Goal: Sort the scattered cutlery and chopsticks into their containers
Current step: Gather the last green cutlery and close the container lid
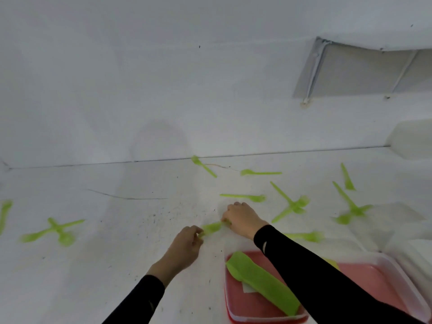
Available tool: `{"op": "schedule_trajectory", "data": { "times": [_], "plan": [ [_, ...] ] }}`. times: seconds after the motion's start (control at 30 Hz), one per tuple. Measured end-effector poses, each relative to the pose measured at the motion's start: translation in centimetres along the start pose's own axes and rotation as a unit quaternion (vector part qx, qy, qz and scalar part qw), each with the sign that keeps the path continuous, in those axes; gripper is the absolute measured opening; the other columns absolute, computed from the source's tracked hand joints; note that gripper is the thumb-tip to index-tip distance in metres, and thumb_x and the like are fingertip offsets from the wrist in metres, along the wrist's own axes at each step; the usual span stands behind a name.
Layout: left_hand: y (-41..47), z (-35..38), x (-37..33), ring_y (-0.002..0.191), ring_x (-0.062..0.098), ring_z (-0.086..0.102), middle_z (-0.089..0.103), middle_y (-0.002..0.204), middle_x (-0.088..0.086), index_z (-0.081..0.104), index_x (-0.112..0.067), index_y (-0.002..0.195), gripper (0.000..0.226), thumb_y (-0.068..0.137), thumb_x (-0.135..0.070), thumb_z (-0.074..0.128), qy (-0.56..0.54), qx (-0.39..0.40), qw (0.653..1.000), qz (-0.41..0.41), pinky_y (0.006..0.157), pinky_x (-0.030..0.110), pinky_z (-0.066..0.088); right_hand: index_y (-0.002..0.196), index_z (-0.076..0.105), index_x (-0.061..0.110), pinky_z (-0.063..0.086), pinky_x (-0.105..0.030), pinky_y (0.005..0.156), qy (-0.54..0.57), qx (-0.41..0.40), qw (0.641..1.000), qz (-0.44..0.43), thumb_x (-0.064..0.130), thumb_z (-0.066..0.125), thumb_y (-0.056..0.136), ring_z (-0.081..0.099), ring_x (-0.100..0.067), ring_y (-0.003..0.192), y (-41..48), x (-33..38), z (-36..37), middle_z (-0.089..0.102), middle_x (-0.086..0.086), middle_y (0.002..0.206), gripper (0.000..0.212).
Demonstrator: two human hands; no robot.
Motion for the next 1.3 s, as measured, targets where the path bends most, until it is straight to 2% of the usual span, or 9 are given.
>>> {"op": "schedule_trajectory", "data": {
  "times": [0.17,0.23,0.37,0.5,0.7,0.9,1.03,1.17,1.3],
  "plan": [
    [4.2,-3.0,-3.3,0.081,0.019,0.066,0.063,0.104,0.005,0.049,-0.013,0.109,0.018,0.097,-0.002,0.042,-0.130,-0.108,0.985,-0.030,0.070,0.025,0.045,0.115,0.067,0.011,0.046,-0.036,0.090,0.172,-0.064,0.982,0.037,0.017,0.053,0.098,0.057,-0.028,0.107,-0.2,-2.4,-1.3,0.059,-0.009,0.116,0.022],
    [5.8,-4.1,-5.7,0.072,0.014,0.067,0.064,0.101,0.004,0.046,-0.015,0.111,0.024,0.098,0.001,0.035,-0.213,-0.160,0.963,-0.042,0.064,0.025,0.050,0.108,0.069,0.009,0.049,-0.033,0.086,0.301,-0.113,0.944,0.074,0.019,0.061,0.095,0.062,-0.025,0.098,-0.9,-4.1,-2.9,0.064,-0.006,0.108,0.019],
    [8.6,-4.6,-10.2,0.076,0.020,0.060,0.061,0.104,0.008,0.049,-0.013,0.115,0.022,0.102,-0.012,0.031,-0.315,-0.245,0.912,-0.093,0.077,0.040,0.052,0.102,0.072,0.010,0.043,-0.011,0.067,0.439,-0.180,0.874,0.106,0.017,0.067,0.091,0.061,-0.013,0.082,-2.7,-7.0,-5.8,0.068,0.001,0.093,0.015],
    [11.5,-2.1,-15.2,0.085,0.022,0.052,0.052,0.093,0.000,0.042,-0.013,0.116,0.046,0.099,-0.056,0.036,-0.382,-0.182,0.897,-0.127,0.085,0.040,0.045,0.106,0.074,0.011,0.046,-0.013,0.070,0.476,-0.201,0.852,0.083,0.020,0.071,0.088,0.060,-0.004,0.074,-4.7,-9.6,-7.9,0.068,0.005,0.088,0.019],
    [14.2,2.6,-22.4,0.078,0.017,0.060,0.056,0.093,0.001,0.051,-0.015,0.102,0.017,0.105,-0.016,0.034,-0.448,-0.144,0.880,-0.059,0.072,0.028,0.048,0.113,0.072,0.014,0.052,-0.024,0.071,0.490,-0.183,0.850,0.067,0.022,0.071,0.090,0.061,-0.012,0.070,-7.5,-15.1,-8.1,0.072,-0.003,0.091,0.024],
    [15.5,4.9,-24.5,0.069,0.014,0.065,0.068,0.090,0.002,0.064,-0.015,0.099,0.017,0.102,-0.012,0.048,-0.456,-0.119,0.881,-0.029,0.073,0.024,0.055,0.112,0.071,0.014,0.041,-0.015,0.075,0.388,-0.170,0.896,0.133,0.018,0.059,0.096,0.058,-0.003,0.079,-10.8,-25.3,-6.6,0.070,-0.001,0.108,0.021],
    [16.4,7.3,-25.3,0.062,0.016,0.052,0.064,0.087,-0.002,0.058,-0.019,0.102,0.013,0.103,-0.022,0.045,-0.392,-0.111,0.912,-0.042,0.067,0.033,0.048,0.126,0.064,0.015,0.035,-0.016,0.088,0.251,0.014,0.953,0.169,0.007,0.049,0.094,0.055,-0.015,0.116,-12.9,-30.6,-4.3,0.060,-0.002,0.129,0.036],
    [17.1,10.3,-26.9,0.080,0.019,0.047,0.055,0.091,-0.003,0.046,-0.012,0.113,0.030,0.104,-0.038,0.034,-0.320,-0.045,0.943,-0.082,0.078,0.034,0.039,0.134,0.056,0.021,0.038,-0.020,0.087,0.178,0.126,0.964,0.154,0.009,0.060,0.090,0.050,-0.011,0.104,-14.0,-31.4,-2.1,0.055,-0.002,0.131,0.046],
    [17.5,12.2,-29.0,0.079,0.016,0.054,0.060,0.106,0.002,0.049,-0.010,0.120,0.026,0.105,-0.023,0.034,-0.317,0.021,0.947,-0.054,0.069,0.027,0.047,0.123,0.061,0.015,0.047,-0.032,0.091,0.068,0.162,0.974,0.143,0.014,0.064,0.090,0.057,-0.023,0.112,-14.2,-31.4,-0.5,0.057,-0.004,0.126,0.033]
  ]
}}
Point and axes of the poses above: each hand's wrist, its own y-axis towards the middle knuckle, its own z-axis out of the palm, x = y × z, the point moved 3 cm from there along y, towards the middle knuckle
